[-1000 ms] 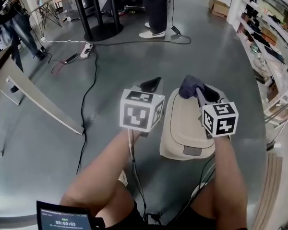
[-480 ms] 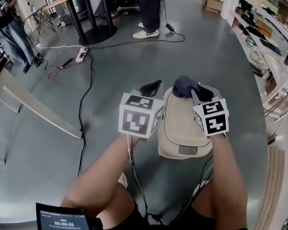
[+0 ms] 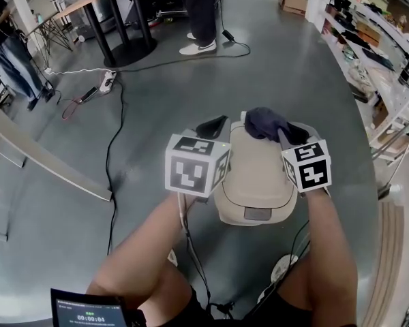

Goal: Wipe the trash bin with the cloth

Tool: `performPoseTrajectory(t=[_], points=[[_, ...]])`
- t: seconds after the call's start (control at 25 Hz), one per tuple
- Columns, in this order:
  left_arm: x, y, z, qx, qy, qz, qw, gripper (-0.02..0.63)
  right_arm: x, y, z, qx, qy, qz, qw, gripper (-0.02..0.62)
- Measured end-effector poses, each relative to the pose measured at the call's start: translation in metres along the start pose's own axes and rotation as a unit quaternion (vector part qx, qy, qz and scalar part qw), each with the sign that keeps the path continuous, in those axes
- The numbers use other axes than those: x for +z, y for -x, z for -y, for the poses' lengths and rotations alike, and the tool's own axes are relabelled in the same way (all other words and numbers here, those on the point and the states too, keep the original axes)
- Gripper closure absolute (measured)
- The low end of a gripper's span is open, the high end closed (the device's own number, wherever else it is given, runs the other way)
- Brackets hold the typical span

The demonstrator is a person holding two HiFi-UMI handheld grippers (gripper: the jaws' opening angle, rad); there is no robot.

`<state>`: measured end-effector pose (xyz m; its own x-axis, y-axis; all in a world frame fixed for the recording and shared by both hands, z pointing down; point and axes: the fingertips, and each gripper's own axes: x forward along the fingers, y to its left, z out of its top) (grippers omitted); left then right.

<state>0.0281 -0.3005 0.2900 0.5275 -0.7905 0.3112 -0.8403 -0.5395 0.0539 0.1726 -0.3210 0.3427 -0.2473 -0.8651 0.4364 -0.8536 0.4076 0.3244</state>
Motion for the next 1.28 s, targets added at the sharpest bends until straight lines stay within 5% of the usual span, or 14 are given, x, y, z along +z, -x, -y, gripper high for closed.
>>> performPoseTrajectory(t=[0.88, 1.28], points=[[-0.005, -0.005, 0.001, -0.004, -0.026, -0.019, 0.9995, 0.604, -0.039, 0.055, 0.075, -0.062, 0.01, -0.037, 0.997, 0.529], [-0.007, 0.011, -0.007, 0.003, -0.037, -0.02, 0.9991, 0.604, 0.008, 0.071, 0.035, -0.037, 0.07, 0.021, 0.997, 0.529]])
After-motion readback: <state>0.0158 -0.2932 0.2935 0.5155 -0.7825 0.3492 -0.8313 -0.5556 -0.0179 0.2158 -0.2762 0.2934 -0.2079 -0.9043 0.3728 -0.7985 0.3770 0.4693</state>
